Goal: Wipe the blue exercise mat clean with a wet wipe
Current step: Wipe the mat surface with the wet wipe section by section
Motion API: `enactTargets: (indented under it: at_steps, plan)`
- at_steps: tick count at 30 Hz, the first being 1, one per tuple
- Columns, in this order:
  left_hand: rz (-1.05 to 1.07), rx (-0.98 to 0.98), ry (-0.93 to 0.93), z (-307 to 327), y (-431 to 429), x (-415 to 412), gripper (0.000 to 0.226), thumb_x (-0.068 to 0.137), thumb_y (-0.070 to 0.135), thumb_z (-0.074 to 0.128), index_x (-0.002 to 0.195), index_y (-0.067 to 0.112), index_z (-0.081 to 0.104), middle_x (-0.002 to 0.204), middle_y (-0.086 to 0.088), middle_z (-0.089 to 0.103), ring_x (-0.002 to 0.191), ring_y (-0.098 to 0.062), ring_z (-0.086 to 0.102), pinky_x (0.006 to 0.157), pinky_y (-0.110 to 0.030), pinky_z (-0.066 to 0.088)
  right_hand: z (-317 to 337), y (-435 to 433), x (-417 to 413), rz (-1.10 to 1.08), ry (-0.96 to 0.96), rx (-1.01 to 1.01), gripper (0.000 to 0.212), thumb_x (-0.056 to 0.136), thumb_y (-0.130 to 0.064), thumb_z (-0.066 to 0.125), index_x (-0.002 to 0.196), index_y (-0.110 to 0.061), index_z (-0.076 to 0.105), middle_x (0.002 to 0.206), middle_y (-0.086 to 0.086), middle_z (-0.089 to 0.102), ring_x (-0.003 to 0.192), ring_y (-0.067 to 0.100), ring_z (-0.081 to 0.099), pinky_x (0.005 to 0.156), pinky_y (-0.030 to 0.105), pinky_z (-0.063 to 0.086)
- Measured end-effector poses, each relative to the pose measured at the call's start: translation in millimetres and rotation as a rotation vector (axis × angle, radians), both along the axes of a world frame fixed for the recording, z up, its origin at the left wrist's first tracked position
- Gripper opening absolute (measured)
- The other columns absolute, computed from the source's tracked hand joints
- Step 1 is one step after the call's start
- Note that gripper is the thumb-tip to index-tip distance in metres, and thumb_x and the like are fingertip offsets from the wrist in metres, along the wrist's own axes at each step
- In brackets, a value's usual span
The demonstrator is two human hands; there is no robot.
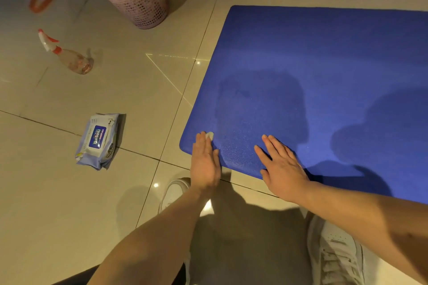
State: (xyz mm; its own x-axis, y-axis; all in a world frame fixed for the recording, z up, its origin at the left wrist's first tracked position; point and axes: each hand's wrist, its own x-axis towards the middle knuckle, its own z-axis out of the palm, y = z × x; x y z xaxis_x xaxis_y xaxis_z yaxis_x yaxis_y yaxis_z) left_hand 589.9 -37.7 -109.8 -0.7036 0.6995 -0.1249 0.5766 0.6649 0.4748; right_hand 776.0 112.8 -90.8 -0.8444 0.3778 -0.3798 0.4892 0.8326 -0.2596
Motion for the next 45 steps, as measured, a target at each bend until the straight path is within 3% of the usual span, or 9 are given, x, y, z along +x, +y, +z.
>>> enactTargets:
  at_steps: [6, 9, 12, 16, 20, 25, 33, 40, 45]
  plan:
    - [-0.247, -0.111, 0.106, 3, 2, 15, 0.07, 0.105, 0.053, 0.025, 0.161, 0.014, 0.008, 0.168, 0.0, 0.001, 0.153, -0.012, -0.011, 0.126, -0.036, -0.001, -4, 1, 1, 0.006, 0.051, -0.002, 0.068, 0.108, -0.04, 0.036, 0.163, -0.021, 0.001, 0.169, 0.008, -0.017, 0.156, 0.026, -0.018, 0.126, 0.041, 0.001]
    - [-0.23, -0.11, 0.096, 9, 4, -12, 0.062, 0.106, 0.045, 0.027, 0.158, 0.011, 0.024, 0.165, -0.004, 0.021, 0.154, -0.021, 0.011, 0.126, -0.039, 0.011, -4, 0, 2, -0.01, 0.065, -0.028, 0.067, 0.107, -0.037, 0.039, 0.164, -0.02, 0.006, 0.17, 0.008, -0.013, 0.156, 0.026, -0.015, 0.126, 0.042, 0.002]
    - [-0.225, 0.004, 0.129, 23, 7, -21, 0.048, 0.106, 0.033, 0.034, 0.144, 0.011, 0.051, 0.148, -0.005, 0.049, 0.13, -0.026, 0.044, 0.113, -0.031, 0.032, 3, -2, -6, -0.092, 0.171, -0.111, 0.062, 0.106, -0.029, 0.046, 0.162, -0.018, 0.021, 0.171, 0.005, -0.001, 0.157, 0.022, -0.006, 0.125, 0.04, 0.004]
    - [-0.134, 0.268, -0.094, 50, 29, 0, 0.03, 0.101, -0.004, 0.045, 0.125, -0.002, 0.063, 0.113, 0.001, 0.062, 0.102, 0.007, 0.053, 0.094, -0.003, 0.034, 19, -3, -39, -0.638, 0.456, -0.627, 0.048, 0.099, -0.018, 0.064, 0.146, -0.014, 0.053, 0.148, 0.002, 0.051, 0.138, 0.018, 0.043, 0.115, 0.031, 0.033]
    - [-0.009, 0.31, -0.32, 59, 40, 15, 0.034, 0.1, 0.003, 0.056, 0.133, 0.008, 0.062, 0.128, 0.003, 0.061, 0.11, 0.01, 0.054, 0.094, -0.007, 0.042, 28, -1, -60, -0.877, 0.465, -1.053, 0.043, 0.096, -0.02, 0.071, 0.136, -0.011, 0.059, 0.121, 0.0, 0.067, 0.108, 0.017, 0.066, 0.093, 0.038, 0.058]
    - [0.055, 0.328, -0.478, 67, 45, 21, 0.024, 0.096, 0.01, 0.065, 0.119, 0.011, 0.068, 0.107, 0.001, 0.069, 0.091, 0.007, 0.063, 0.079, -0.007, 0.046, 29, 7, -57, -0.888, 0.478, -0.979, 0.003, 0.094, -0.021, 0.073, 0.094, -0.018, 0.071, 0.085, 0.0, 0.074, 0.068, 0.005, 0.064, 0.058, 0.013, 0.048]
    - [0.203, 0.303, -0.569, 61, 41, 9, 0.023, 0.092, -0.003, 0.061, 0.11, 0.011, 0.065, 0.103, -0.002, 0.072, 0.095, -0.012, 0.07, 0.087, -0.025, 0.056, 23, 16, -61, -0.981, 0.442, -0.988, 0.005, 0.093, -0.014, 0.073, 0.095, -0.019, 0.073, 0.093, 0.002, 0.072, 0.081, 0.015, 0.063, 0.064, 0.022, 0.048]
    - [0.177, 0.241, -0.487, 63, 47, 1, 0.02, 0.097, 0.013, 0.061, 0.116, 0.013, 0.067, 0.115, 0.0, 0.059, 0.093, 0.006, 0.058, 0.078, -0.001, 0.041, 29, 18, -89, -0.968, 0.412, -0.947, 0.01, 0.093, -0.009, 0.073, 0.103, -0.009, 0.072, 0.099, 0.008, 0.073, 0.081, 0.02, 0.07, 0.063, 0.023, 0.057]
    - [0.174, 0.231, -0.584, 57, 42, 0, 0.021, 0.095, 0.029, 0.068, 0.113, 0.018, 0.068, 0.108, 0.006, 0.066, 0.097, -0.005, 0.063, 0.082, -0.011, 0.048, 30, 16, -96, -0.911, 0.379, -1.012, 0.011, 0.095, -0.004, 0.068, 0.1, -0.014, 0.071, 0.105, 0.01, 0.073, 0.095, 0.026, 0.072, 0.069, 0.026, 0.058]
